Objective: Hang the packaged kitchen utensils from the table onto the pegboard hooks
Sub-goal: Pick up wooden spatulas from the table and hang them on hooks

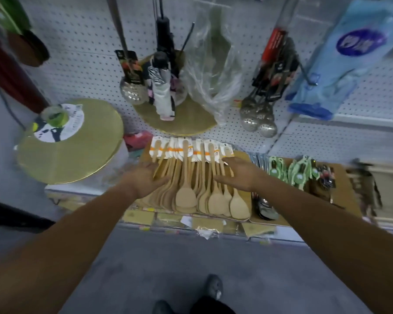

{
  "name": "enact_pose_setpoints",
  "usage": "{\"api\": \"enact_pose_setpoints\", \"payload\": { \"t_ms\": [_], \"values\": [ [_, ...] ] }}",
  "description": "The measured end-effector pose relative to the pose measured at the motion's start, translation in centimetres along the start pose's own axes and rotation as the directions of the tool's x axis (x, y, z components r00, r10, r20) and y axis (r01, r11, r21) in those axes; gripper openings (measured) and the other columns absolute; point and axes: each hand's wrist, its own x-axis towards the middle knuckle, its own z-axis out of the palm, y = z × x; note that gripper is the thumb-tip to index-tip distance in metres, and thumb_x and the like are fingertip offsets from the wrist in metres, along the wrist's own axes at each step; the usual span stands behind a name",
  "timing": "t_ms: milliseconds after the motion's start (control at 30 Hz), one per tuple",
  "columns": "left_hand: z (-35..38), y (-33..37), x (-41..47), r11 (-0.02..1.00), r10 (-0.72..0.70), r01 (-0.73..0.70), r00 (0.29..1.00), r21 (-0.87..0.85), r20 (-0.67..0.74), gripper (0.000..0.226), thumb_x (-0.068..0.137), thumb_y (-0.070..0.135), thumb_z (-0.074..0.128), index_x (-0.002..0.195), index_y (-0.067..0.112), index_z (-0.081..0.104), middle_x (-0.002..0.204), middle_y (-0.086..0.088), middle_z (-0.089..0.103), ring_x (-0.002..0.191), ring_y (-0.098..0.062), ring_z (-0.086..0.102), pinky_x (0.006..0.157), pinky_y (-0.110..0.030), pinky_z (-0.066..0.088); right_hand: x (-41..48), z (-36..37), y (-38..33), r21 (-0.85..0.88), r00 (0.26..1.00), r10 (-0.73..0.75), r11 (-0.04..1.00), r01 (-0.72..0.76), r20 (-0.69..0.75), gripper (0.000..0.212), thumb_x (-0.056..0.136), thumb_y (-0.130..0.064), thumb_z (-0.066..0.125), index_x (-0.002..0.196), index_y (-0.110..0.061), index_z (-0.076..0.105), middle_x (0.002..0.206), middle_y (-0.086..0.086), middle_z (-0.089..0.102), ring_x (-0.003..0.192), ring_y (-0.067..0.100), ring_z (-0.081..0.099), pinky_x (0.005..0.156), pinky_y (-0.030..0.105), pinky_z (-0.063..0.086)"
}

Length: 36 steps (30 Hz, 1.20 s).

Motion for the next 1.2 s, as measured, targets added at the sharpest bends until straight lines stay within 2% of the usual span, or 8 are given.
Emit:
{"api": "enact_pose_setpoints", "payload": {
  "t_ms": [200,400,533,633,733,867,1067,1200],
  "values": [
    [7.2,4.1,4.0,0.997,0.021,-0.011,0.991,-0.074,0.134,0.073,0.091,0.064,0.046,0.143,0.012,0.045,0.148,-0.011,0.046,0.135,-0.027,0.043,0.107,-0.035,0.038,1.4,5.3,7.4,0.248,0.982,0.17,0.951,-0.184,0.078,0.075,0.096,-0.045,0.061,0.154,-0.009,0.03,0.156,0.015,0.037,0.138,0.03,0.042,0.111,0.037,0.038],
    [14.5,4.6,7.6,0.995,0.015,0.006,0.978,-0.098,0.21,0.039,0.096,0.03,0.05,0.126,0.005,0.051,0.125,-0.021,0.057,0.111,-0.035,0.054,0.088,-0.04,0.048,5.4,12.3,11.6,0.377,0.949,0.252,0.874,-0.307,0.189,0.07,0.093,-0.038,0.067,0.15,-0.009,0.037,0.149,0.015,0.046,0.133,0.031,0.049,0.105,0.037,0.044],
    [18.3,4.1,11.4,0.977,-0.027,0.068,0.98,-0.204,0.197,0.038,0.097,0.024,0.051,0.129,0.004,0.053,0.127,-0.021,0.058,0.114,-0.037,0.055,0.089,-0.038,0.046,8.9,16.3,13.9,0.417,0.918,0.317,0.82,-0.391,0.237,0.071,0.095,-0.037,0.066,0.152,-0.009,0.034,0.151,0.013,0.046,0.134,0.03,0.048,0.104,0.032,0.041],
    [20.1,3.8,15.3,0.932,-0.079,0.112,0.991,-0.345,0.108,0.021,0.093,0.014,0.056,0.107,0.001,0.064,0.105,-0.023,0.066,0.1,-0.04,0.061,0.081,-0.037,0.046,12.0,17.8,15.8,0.46,0.89,0.391,0.763,-0.455,0.233,0.069,0.096,-0.035,0.065,0.152,-0.011,0.034,0.151,0.011,0.047,0.135,0.028,0.048,0.1,0.026,0.039],
    [21.8,3.6,18.2,0.901,-0.144,0.146,0.989,-0.409,0.037,0.022,0.094,0.022,0.059,0.098,0.003,0.068,0.097,-0.018,0.07,0.097,-0.037,0.063,0.075,-0.031,0.042,15.3,18.9,17.3,0.493,0.872,0.434,0.721,-0.487,0.226,0.067,0.095,-0.031,0.065,0.151,-0.009,0.035,0.146,0.012,0.051,0.129,0.027,0.051,0.089,0.022,0.038],
    [23.8,3.8,20.4,0.87,-0.22,0.198,0.975,-0.451,0.002,0.04,0.085,0.046,0.068,0.103,0.009,0.069,0.094,-0.009,0.071,0.085,-0.024,0.065,0.068,-0.026,0.041,18.8,20.3,18.6,0.489,0.842,0.487,0.689,-0.535,0.234,0.06,0.094,-0.031,0.066,0.144,-0.005,0.045,0.139,0.016,0.056,0.124,0.032,0.054,0.096,0.033,0.045],
    [24.1,3.6,21.4,0.815,-0.325,0.277,0.946,-0.509,-0.007,0.05,0.083,0.038,0.075,0.12,0.008,0.063,0.106,-0.006,0.069,0.099,-0.021,0.064,0.075,-0.025,0.042,21.3,21.2,18.8,0.595,0.823,0.542,0.609,-0.524,0.169,0.04,0.089,-0.028,0.074,0.124,-0.011,0.067,0.115,0.006,0.067,0.107,0.022,0.062,0.083,0.022,0.042],
    [23.8,1.6,22.2,0.723,-0.334,0.337,0.935,-0.603,0.122,0.045,0.081,0.039,0.076,0.116,0.012,0.067,0.11,-0.006,0.071,0.103,-0.021,0.065,0.088,-0.033,0.052,21.7,21.7,18.3,0.733,0.769,0.586,0.402,-0.549,0.255,0.016,0.082,-0.018,0.081,0.086,-0.018,0.066,0.093,0.012,0.069,0.084,0.03,0.068,0.085,0.046,0.059]
  ]
}}
